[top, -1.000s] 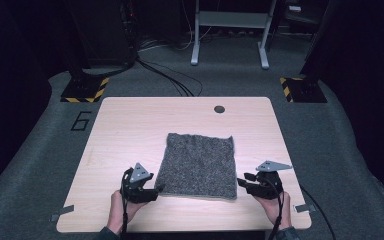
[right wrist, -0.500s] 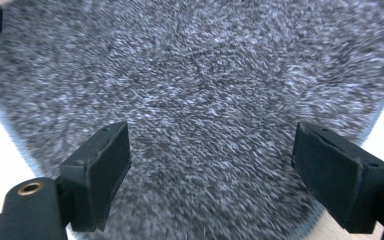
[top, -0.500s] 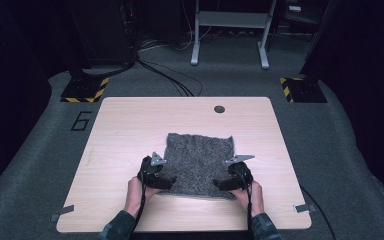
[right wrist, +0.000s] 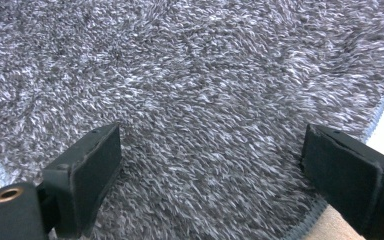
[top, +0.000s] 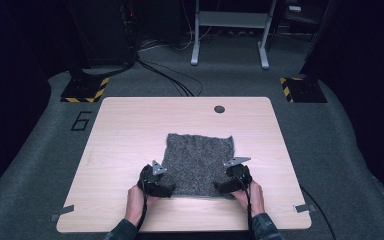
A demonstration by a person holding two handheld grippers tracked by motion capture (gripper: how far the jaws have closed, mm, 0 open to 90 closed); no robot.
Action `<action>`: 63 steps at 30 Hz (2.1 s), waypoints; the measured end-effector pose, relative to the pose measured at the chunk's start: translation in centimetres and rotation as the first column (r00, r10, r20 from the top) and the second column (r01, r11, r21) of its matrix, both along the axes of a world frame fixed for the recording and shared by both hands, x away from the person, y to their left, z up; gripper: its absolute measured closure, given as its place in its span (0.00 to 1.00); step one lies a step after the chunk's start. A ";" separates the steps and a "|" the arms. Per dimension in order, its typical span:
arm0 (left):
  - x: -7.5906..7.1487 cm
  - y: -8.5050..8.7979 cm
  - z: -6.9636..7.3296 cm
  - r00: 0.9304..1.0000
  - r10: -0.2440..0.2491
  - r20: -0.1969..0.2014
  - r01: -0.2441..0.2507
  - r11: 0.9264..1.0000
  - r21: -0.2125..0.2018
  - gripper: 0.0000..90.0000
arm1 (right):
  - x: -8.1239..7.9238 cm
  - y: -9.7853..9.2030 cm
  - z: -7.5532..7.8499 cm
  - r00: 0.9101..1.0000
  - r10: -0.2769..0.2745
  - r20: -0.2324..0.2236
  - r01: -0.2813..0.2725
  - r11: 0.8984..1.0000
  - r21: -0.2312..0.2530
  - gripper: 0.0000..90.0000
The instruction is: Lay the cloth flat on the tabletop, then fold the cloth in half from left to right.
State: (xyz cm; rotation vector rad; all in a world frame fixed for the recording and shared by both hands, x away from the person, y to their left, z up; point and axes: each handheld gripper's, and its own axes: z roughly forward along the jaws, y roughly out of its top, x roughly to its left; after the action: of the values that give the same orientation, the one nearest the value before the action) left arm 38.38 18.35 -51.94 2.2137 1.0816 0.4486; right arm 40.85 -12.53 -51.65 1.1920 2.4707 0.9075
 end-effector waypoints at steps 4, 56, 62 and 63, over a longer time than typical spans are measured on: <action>-0.5 -0.2 -0.1 1.000 -0.001 0.001 0.001 1.000 -0.005 0.17 | -0.1 -0.1 -0.1 1.000 -0.002 0.005 0.002 1.000 -0.004 0.10; 2.8 3.6 3.0 0.992 0.122 -0.023 -0.124 0.984 -0.128 0.15 | -4.3 5.1 2.5 0.987 0.149 0.064 -0.153 0.986 0.062 0.12; 5.1 3.2 3.0 0.992 0.120 -0.031 -0.123 0.986 -0.117 0.15 | -4.6 7.2 2.6 0.984 0.174 0.048 -0.178 0.981 0.076 0.13; 5.5 3.1 2.9 0.991 0.129 -0.032 -0.132 0.984 -0.123 0.15 | -4.7 7.7 2.6 0.983 0.176 0.047 -0.179 0.980 0.084 0.13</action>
State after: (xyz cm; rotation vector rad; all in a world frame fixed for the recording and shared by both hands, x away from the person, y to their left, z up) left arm 43.84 21.43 -49.04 2.0514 1.2390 0.3998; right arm 36.17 -4.85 -49.05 0.9804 2.5606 1.0865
